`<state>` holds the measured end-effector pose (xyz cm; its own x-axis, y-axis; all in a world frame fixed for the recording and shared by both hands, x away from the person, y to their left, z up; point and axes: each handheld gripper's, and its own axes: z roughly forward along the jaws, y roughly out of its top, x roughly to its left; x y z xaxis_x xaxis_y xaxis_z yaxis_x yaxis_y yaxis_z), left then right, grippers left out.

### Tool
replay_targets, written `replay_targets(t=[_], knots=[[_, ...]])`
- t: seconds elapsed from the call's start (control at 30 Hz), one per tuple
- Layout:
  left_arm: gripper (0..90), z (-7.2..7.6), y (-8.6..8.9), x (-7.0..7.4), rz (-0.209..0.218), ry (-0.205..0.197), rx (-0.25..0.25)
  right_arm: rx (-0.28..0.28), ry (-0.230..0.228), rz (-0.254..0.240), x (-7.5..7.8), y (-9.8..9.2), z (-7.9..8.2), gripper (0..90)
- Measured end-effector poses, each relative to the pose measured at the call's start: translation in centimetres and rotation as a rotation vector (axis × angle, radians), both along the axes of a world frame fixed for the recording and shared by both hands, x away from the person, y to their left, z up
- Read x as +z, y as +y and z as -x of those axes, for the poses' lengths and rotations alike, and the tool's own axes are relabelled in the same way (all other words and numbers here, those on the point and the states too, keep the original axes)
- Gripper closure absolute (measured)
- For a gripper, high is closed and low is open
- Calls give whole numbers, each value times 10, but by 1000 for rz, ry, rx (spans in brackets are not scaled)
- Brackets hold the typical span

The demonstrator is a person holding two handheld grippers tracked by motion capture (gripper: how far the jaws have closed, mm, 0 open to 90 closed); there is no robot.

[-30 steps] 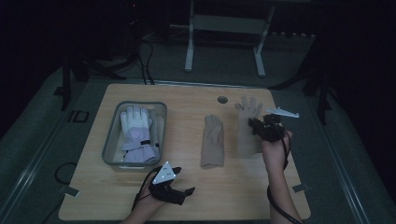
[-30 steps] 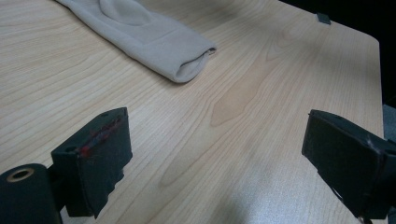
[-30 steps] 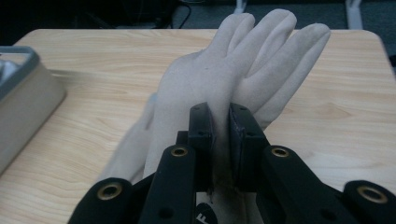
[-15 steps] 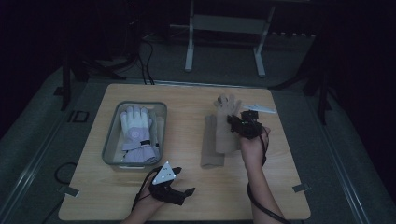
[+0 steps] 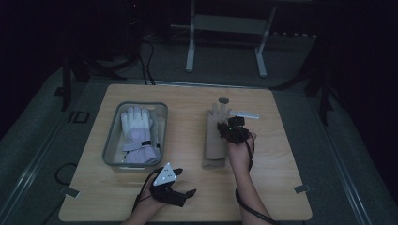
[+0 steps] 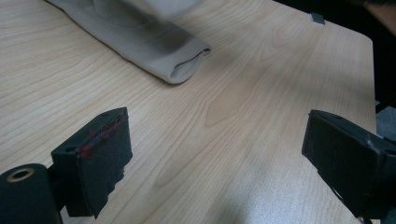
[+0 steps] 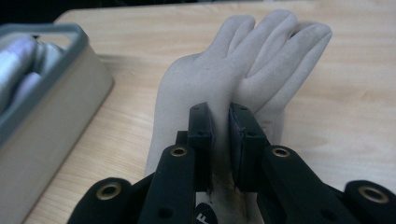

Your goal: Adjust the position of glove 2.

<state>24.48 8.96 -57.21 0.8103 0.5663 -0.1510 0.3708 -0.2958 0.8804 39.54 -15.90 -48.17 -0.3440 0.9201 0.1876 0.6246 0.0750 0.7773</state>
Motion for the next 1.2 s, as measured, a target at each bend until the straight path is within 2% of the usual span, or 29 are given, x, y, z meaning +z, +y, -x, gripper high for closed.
replay_targets(t=[0.3, 0.37, 0.53, 0.63, 0.7, 0.77, 0.8, 0.93, 0.97, 1.0, 1.07, 1.13, 1.2], knots=[[86, 0, 1, 1, 2, -1, 3, -9, 87, 29, -34, 5, -4, 787], [86, 0, 1, 1, 1, -1, 3, -3, 105, 21, -41, 6, -4, 778], [86, 0, 1, 1, 5, -1, 4, -2, 130, 28, -52, 5, -4, 748], [86, 0, 1, 2, 1, -2, 10, 10, 141, 35, -54, 5, -5, 650], [86, -1, 2, 3, 10, 2, 39, 15, 127, 39, -51, 3, -4, 525], [85, -3, 2, 5, 19, 16, 60, 22, 87, 56, -43, -1, -1, 428], [86, -4, 2, 7, 15, 20, 72, 42, 82, 55, -39, -3, 0, 356], [86, -5, 4, 12, 26, 13, 97, 101, 53, -12, -23, -18, 3, 205], [86, -5, 4, 13, 32, 11, 98, 113, 52, -13, -20, -22, 3, 186], [86, -6, 4, 14, 35, 9, 97, 130, 50, -17, -18, -25, 3, 225], [86, -6, 3, 16, 37, 10, 99, 193, 47, 2, -15, -31, 4, 181], [93, -7, 0, 18, 28, 18, 94, 250, 7, 17, -13, -35, 5, 182], [94, -8, -4, 20, 20, 33, 87, 274, -14, 32, -11, -39, 6, 178]])
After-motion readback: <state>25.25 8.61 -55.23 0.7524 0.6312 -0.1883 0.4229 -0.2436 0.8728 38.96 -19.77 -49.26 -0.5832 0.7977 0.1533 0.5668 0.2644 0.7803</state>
